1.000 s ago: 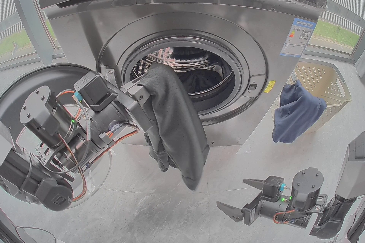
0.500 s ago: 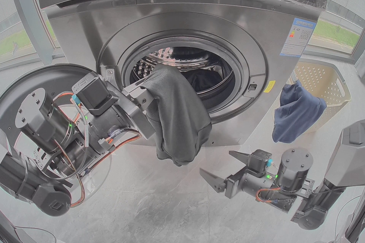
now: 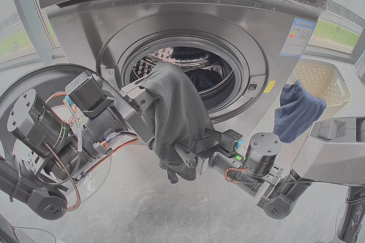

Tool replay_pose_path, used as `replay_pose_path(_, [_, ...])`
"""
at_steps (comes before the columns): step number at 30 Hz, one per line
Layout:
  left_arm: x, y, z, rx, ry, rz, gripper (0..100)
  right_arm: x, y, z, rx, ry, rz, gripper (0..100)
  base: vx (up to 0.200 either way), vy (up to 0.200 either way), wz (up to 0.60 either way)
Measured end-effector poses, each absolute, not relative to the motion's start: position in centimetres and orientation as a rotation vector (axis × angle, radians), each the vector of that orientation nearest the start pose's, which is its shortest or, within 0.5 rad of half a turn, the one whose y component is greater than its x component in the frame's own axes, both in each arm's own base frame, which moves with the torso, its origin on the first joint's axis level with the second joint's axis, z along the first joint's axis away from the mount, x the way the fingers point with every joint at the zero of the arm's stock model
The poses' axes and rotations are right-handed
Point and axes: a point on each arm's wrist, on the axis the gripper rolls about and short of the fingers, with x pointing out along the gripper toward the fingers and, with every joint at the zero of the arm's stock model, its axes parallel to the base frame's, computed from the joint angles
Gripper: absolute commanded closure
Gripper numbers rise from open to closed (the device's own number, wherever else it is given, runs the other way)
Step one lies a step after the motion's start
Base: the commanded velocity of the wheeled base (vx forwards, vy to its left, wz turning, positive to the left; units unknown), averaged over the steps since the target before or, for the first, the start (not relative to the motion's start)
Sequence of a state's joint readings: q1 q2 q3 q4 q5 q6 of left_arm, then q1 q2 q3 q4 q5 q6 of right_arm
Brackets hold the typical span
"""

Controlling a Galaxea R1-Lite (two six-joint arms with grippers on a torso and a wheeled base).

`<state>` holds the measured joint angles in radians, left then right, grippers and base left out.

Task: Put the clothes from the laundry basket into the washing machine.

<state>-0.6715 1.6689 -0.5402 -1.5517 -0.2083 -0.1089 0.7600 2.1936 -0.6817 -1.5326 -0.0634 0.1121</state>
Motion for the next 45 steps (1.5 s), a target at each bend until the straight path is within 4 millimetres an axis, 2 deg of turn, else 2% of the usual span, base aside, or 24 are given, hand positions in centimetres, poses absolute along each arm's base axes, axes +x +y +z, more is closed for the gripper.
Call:
replay_pose_path(11, [20.3,-17.0,21.5,-0.203,-0.379,-0.898,100,28.4,27.4,7.1,0.138,-0.034,0.713,0,0.0,0.0,0.0])
replay_pose_path(20, [20.2,-17.0,21.5,-0.203,-0.38,-0.898,100,28.5,28.4,6.8,0.144,-0.043,0.766,0,0.0,0.0,0.0])
replay_pose_path(32, [20.2,-17.0,22.1,-0.224,-0.395,-0.901,100,29.9,29.2,5.2,0.148,-0.042,0.753,0,0.0,0.0,0.0])
replay_pose_path(33, [20.2,-17.0,22.1,-0.228,-0.395,-0.901,100,30.0,29.2,5.1,0.15,-0.042,0.75,100,0.0,0.0,0.0])
replay_pose_path(40, [20.3,-16.8,22.2,-0.235,-0.394,-0.894,100,30.3,28.9,5.2,0.164,-0.047,0.736,100,0.0,0.0,0.0])
replay_pose_path(45, [20.5,-16.6,22.0,-0.233,-0.388,-0.88,100,30.3,27.8,6.4,0.171,-0.058,0.715,100,0.0,0.0,0.0])
